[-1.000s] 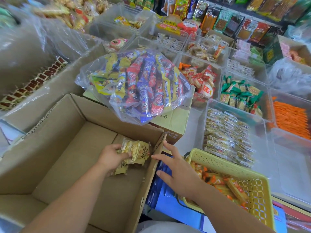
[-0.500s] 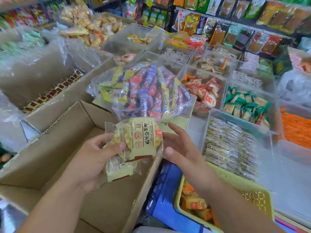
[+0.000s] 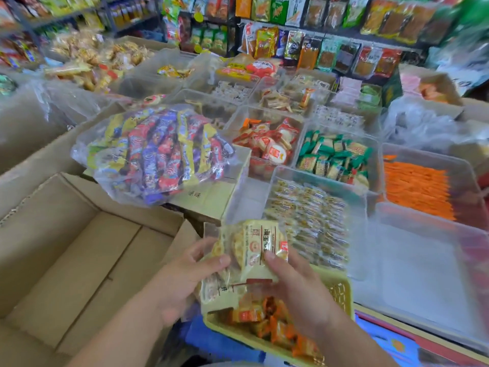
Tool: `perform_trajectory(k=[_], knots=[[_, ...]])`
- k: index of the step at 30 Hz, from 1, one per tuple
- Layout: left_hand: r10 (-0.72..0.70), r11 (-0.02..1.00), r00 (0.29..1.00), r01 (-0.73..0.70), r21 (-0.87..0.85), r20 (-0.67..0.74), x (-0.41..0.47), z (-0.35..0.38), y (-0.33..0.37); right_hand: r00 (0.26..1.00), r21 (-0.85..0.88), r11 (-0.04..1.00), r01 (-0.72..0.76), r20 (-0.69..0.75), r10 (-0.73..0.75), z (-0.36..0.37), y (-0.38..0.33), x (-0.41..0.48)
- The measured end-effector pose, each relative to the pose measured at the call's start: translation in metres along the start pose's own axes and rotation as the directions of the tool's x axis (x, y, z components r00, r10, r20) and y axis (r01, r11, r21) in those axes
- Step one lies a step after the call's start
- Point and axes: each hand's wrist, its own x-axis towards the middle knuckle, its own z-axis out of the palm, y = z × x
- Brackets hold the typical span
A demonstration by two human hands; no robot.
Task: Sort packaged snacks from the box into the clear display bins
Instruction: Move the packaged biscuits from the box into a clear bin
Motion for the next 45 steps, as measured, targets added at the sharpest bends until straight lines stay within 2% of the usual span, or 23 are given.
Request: perform_trajectory(k=[5, 11, 15, 17, 24, 26, 28, 32, 36, 40, 45], knots=[[-0.099, 0.995, 0.993, 0.099, 0.006, 0.062, 0.018, 0.044, -0.015, 0.997, -0.004, 1.0, -0.019, -0.07, 0.018, -0.051, 0.004, -0.015], [-0.054, 0.998, 0.99, 0.055, 0.005, -0.128, 0.037, 0.081, -0.027, 0.953, -0.11, 0.991, 0.077, -0.282, -0.105, -0.105, -0.004, -0.014], [-0.064, 0.995, 0.979, 0.046, -0.094, -0.194, 0.053, 0.077, -0.022, 0.899, 0.019, 0.986, 0.163, -0.415, -0.141, -0.136, -0.011, -0.001], [-0.053, 0.986, 0.975, 0.017, -0.166, -0.215, 0.061, 0.069, -0.017, 0.862, -0.023, 0.983, 0.18, -0.477, -0.169, -0.147, -0.016, 0.01], [-0.039, 0.898, 0.952, -0.1, -0.429, -0.302, 0.085, 0.053, -0.005, 0.797, -0.005, 0.999, 0.033, -0.604, -0.029, -0.172, -0.029, 0.064], [-0.053, 0.877, 0.951, -0.102, -0.47, -0.304, 0.091, 0.049, -0.007, 0.798, -0.177, 0.982, -0.072, -0.6, -0.05, -0.176, -0.03, 0.084], [-0.083, 0.87, 0.952, -0.075, -0.487, -0.294, 0.095, 0.046, -0.009, 0.826, -0.405, 0.901, -0.154, -0.553, -0.107, -0.181, -0.029, 0.104], [-0.138, 0.855, 0.948, -0.031, -0.517, -0.285, 0.101, 0.043, -0.012, 0.808, -0.662, 0.701, -0.263, -0.548, -0.214, -0.188, -0.029, 0.14], [-0.155, 0.848, 0.946, -0.021, -0.53, -0.284, 0.104, 0.039, -0.015, 0.823, -0.837, 0.401, -0.372, -0.497, -0.275, -0.182, -0.034, 0.167], [-0.17, 0.837, 0.949, -0.003, -0.548, -0.266, 0.104, 0.032, -0.014, 0.883, -0.947, 0.132, -0.292, -0.32, -0.342, -0.163, -0.03, 0.178], [-0.158, 0.849, 0.949, -0.011, -0.529, -0.273, 0.104, 0.028, -0.014, 0.963, -0.98, 0.12, -0.161, -0.183, -0.2, -0.138, -0.017, 0.182]])
